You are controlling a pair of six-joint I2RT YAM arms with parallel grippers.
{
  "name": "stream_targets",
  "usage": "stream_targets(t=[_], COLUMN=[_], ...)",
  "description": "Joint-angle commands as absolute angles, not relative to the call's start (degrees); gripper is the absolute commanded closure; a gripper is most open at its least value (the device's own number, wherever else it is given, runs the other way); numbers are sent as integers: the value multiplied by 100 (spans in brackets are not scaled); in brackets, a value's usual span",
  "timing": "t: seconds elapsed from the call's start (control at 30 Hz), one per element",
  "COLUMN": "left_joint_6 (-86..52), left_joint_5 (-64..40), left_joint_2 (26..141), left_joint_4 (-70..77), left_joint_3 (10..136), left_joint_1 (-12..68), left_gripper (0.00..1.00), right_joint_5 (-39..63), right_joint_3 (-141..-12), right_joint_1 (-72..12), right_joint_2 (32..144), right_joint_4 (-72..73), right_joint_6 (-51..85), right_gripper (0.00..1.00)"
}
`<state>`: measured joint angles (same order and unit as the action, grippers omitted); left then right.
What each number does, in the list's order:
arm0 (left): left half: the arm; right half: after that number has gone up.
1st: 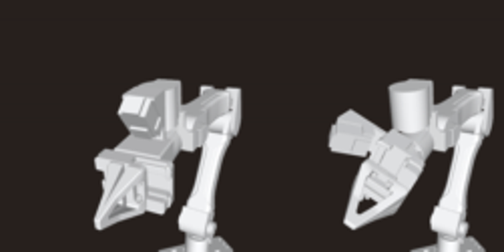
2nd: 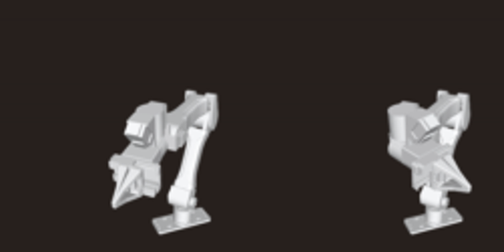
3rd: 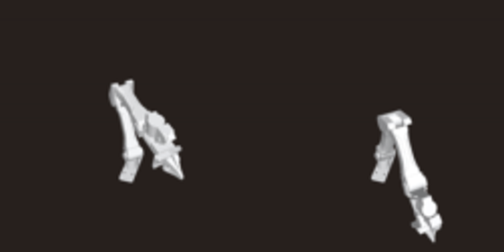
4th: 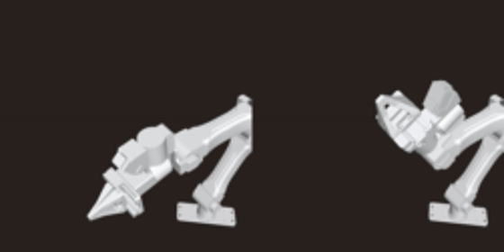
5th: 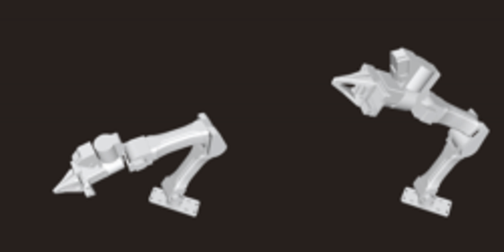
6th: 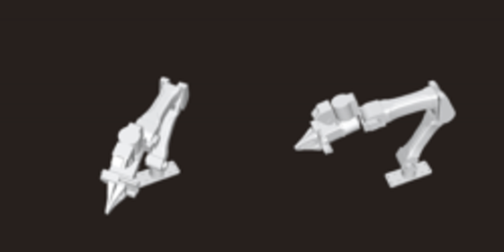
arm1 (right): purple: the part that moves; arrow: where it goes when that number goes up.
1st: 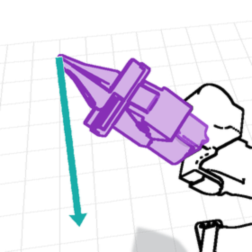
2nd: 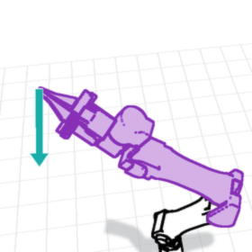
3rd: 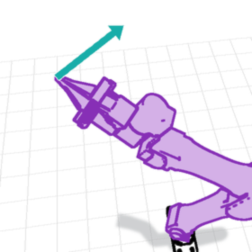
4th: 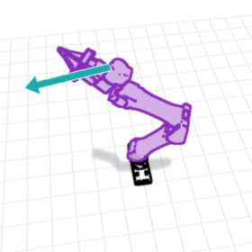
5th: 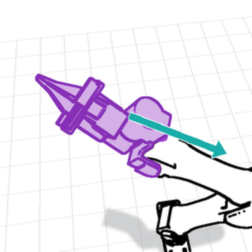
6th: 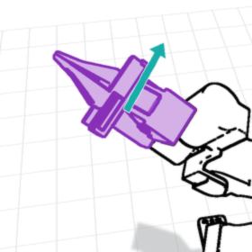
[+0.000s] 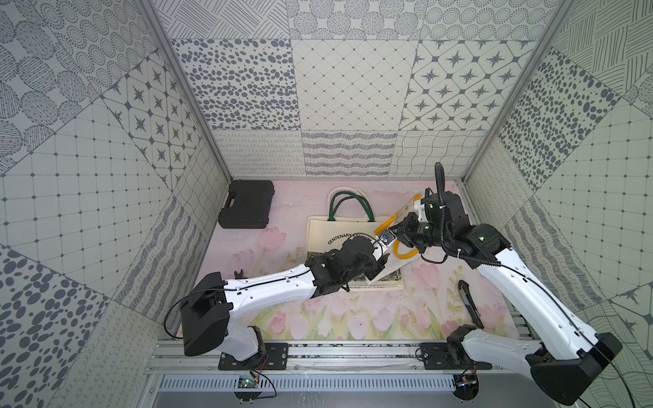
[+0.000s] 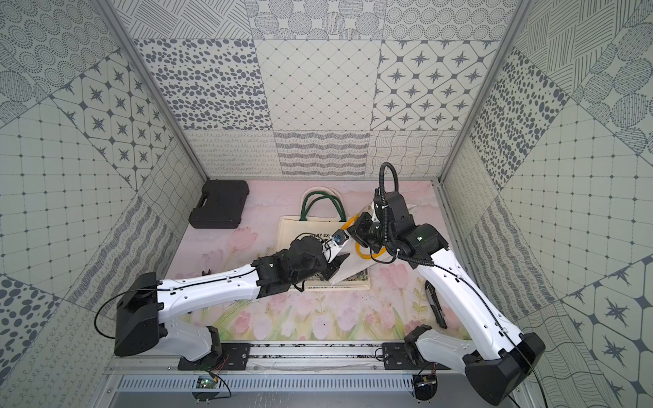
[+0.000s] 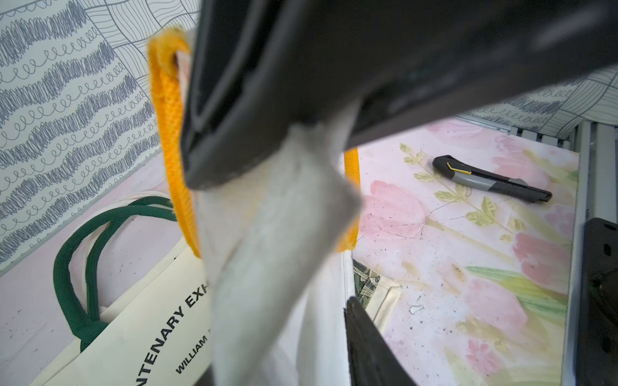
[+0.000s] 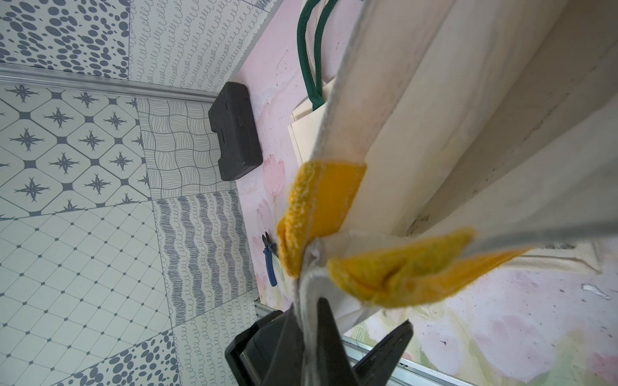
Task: Put away the canvas bag
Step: Press the canvas bag.
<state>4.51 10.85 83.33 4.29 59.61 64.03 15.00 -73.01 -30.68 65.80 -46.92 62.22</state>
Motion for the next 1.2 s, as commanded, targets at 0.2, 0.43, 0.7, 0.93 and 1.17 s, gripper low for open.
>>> stream_targets(t=[0.2,0.43,0.7,0.93,1.17], left_joint_6=[950,947,932,944,874], left_joint_5=[318,51,-50,1300,1539], left_joint_2=[7483,7422,7959,8220,8019], left_joint_4=[1679,2175,2045,1328,1415], left_joint_3=[5508,5221,5588,5942,5542], left_joint_1=[6368,6356,6359,6406,6442], left_gripper=[61,60,60,71,61], right_joint_5=[1853,2099,2432,2510,2619], right_joint_3=[-7293,-7170,-7014,-7157,-7456], right_joint_1=[-3060,-3039,-3041,-3024,-2984], right_joint_2=[6561,6571,6514,6531,6704], right_joint_4=[-4699,-4476,-4055,-4072,-4171], right_joint_6=[6073,6250,6463,6384,6276], right_gripper=[100,100,100,100,100])
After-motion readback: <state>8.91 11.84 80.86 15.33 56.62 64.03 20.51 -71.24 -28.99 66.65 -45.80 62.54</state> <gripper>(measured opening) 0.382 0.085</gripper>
